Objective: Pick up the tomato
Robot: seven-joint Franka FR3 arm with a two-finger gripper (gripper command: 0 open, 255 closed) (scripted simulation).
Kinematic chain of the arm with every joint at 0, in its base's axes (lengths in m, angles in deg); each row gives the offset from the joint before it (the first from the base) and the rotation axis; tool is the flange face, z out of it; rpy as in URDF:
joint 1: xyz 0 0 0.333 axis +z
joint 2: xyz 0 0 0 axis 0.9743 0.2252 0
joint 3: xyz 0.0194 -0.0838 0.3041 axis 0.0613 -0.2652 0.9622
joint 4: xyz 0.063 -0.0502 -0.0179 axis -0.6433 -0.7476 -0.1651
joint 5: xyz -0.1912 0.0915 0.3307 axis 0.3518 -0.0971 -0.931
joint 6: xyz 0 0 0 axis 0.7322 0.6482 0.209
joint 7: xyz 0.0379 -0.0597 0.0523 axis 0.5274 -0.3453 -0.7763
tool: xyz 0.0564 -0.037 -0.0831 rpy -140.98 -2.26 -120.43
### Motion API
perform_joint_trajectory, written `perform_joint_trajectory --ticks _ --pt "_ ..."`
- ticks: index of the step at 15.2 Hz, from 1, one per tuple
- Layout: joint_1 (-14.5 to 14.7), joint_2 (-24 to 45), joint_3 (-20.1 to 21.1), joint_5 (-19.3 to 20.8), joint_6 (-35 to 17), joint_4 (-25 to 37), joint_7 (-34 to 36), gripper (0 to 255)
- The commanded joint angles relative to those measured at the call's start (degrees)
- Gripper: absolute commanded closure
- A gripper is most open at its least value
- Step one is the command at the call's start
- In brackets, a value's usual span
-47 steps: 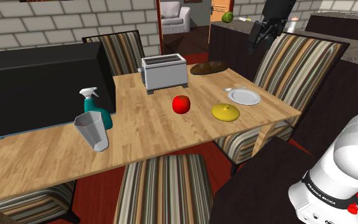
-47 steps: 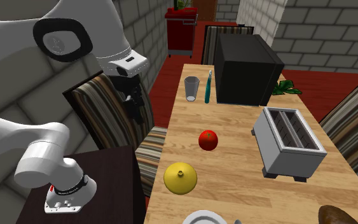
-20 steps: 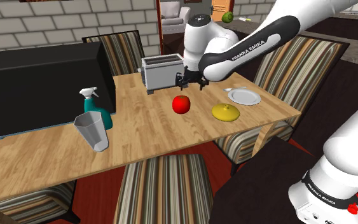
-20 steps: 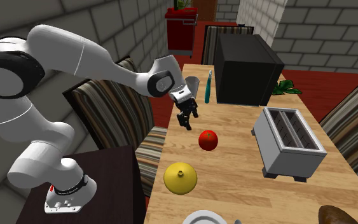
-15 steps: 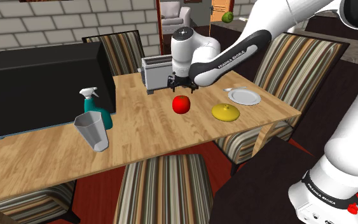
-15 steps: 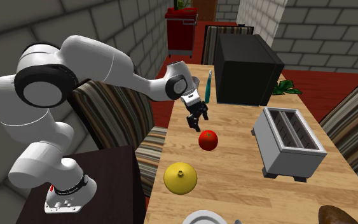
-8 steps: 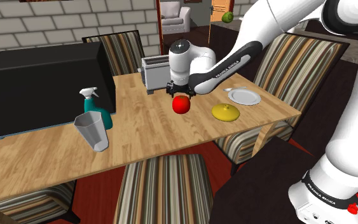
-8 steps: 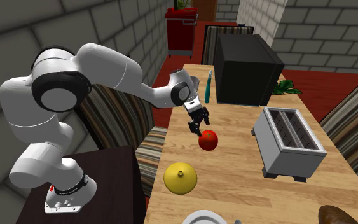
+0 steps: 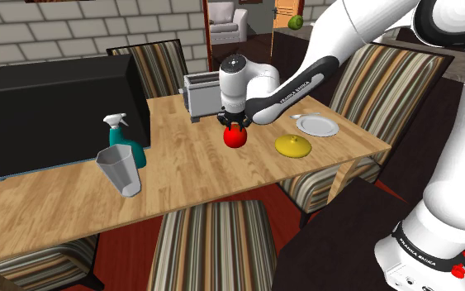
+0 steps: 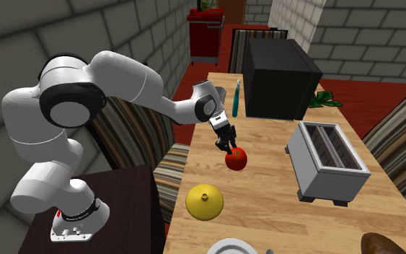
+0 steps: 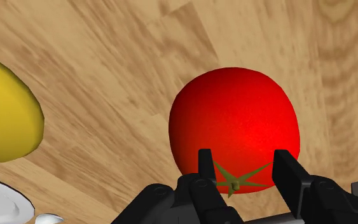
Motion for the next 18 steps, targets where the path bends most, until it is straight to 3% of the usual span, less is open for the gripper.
perform_joint_trajectory --ticks 1,5,18 --pt "0.0 0.02 -0.01 0.0 0.01 0.0 0.01 255" --pt "0.0 0.0 0.0 0.0 0.01 -0.02 0.01 255" --pt "-1.58 -5.71 2.42 -7.92 5.58 2.34 -7.65 255"
